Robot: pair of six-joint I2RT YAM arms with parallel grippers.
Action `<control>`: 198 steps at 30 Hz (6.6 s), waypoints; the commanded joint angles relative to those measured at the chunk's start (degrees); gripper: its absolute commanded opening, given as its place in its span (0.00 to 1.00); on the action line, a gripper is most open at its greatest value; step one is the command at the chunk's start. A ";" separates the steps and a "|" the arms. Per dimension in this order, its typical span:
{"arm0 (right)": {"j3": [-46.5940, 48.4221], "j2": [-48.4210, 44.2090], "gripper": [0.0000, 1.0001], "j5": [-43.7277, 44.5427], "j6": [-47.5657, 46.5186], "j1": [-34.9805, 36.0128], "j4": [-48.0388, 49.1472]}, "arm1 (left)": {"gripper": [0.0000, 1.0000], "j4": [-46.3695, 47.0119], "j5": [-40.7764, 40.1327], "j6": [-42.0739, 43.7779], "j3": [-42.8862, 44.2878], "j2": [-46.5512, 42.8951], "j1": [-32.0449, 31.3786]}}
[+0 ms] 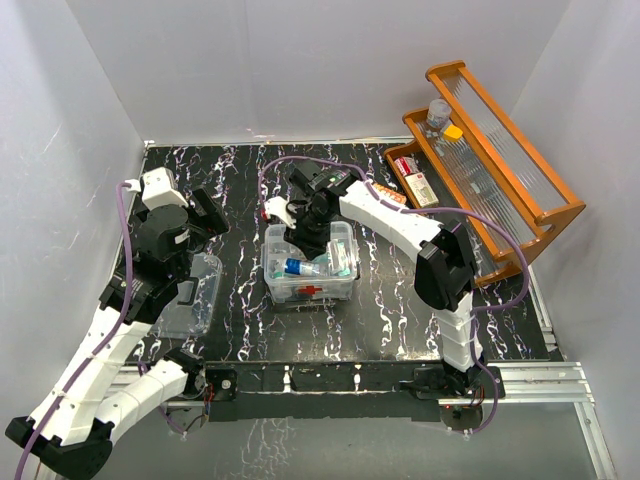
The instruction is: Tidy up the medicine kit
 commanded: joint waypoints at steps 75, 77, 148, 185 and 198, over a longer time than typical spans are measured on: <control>-36.88 -43.71 0.64 0.82 36.08 -2.62 39.34 | 0.79 5.00 35.82 -30.38 -18.89 27.35 22.43; -36.87 -43.63 0.64 0.74 36.25 -2.62 39.48 | 0.79 3.38 33.24 -25.53 -17.07 28.05 21.92; -41.95 -37.27 0.59 3.91 73.00 -2.40 54.53 | 0.43 -10.41 20.69 -0.85 -5.69 32.69 12.78; -44.32 -38.93 0.60 12.63 77.95 1.13 58.88 | 0.67 -10.38 16.91 0.13 -5.42 41.42 14.65; -44.78 -39.14 0.60 12.74 77.40 1.13 58.70 | 0.67 -9.95 15.33 0.30 -5.23 44.30 14.62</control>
